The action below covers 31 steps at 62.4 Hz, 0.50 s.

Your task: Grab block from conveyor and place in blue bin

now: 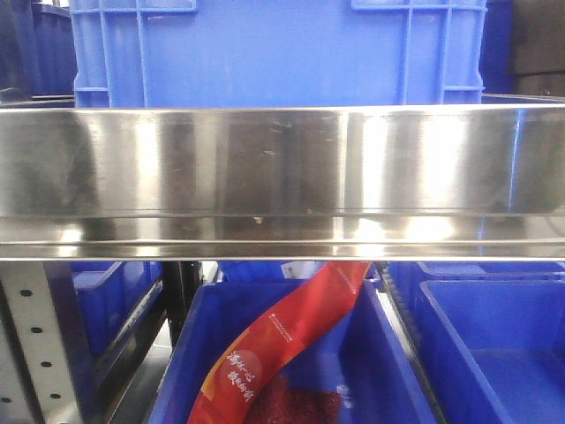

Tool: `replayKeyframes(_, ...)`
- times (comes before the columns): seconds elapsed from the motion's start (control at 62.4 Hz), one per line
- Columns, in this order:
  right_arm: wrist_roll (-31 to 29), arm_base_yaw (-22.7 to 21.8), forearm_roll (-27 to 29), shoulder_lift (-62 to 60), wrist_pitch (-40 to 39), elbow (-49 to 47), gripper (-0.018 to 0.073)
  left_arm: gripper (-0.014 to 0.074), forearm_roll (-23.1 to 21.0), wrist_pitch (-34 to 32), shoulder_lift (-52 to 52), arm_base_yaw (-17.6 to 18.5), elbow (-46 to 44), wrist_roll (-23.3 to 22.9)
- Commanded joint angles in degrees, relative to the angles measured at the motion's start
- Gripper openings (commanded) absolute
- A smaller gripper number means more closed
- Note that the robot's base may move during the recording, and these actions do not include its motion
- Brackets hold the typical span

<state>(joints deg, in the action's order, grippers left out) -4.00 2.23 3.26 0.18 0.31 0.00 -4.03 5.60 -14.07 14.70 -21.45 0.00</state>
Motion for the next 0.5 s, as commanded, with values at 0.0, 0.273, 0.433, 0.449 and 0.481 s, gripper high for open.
replayKeyframes(0.0,0.0,-0.3,-0.4,-0.2,-0.7,0.0,-0.0162,-0.0111,-0.3,-1.1,0.2,-0.1,0.1,-0.4)
replayKeyframes(0.273,0.0,-0.3,-0.4,-0.2,-0.7,0.0,-0.0162,-0.0111,-0.1,-0.5,1.1,-0.9,0.2,0.0)
replayKeyframes(0.433,0.0,-0.3,-0.4,-0.2,-0.7,0.0,-0.0162,-0.0111,-0.1,0.1,6.1,-8.1,4.8,0.0)
replayKeyframes(0.449,0.0,-0.3,-0.4,-0.2,-0.7,0.0,-0.0162,-0.0111,-0.1,-0.2,6.6,-8.9,5.5,0.0)
replayKeyframes(0.481,0.0,-0.3,-0.4,-0.2,-0.7,0.0,-0.0162,-0.0111,-0.1,-0.9,7.9,-10.9,7.2,0.0)
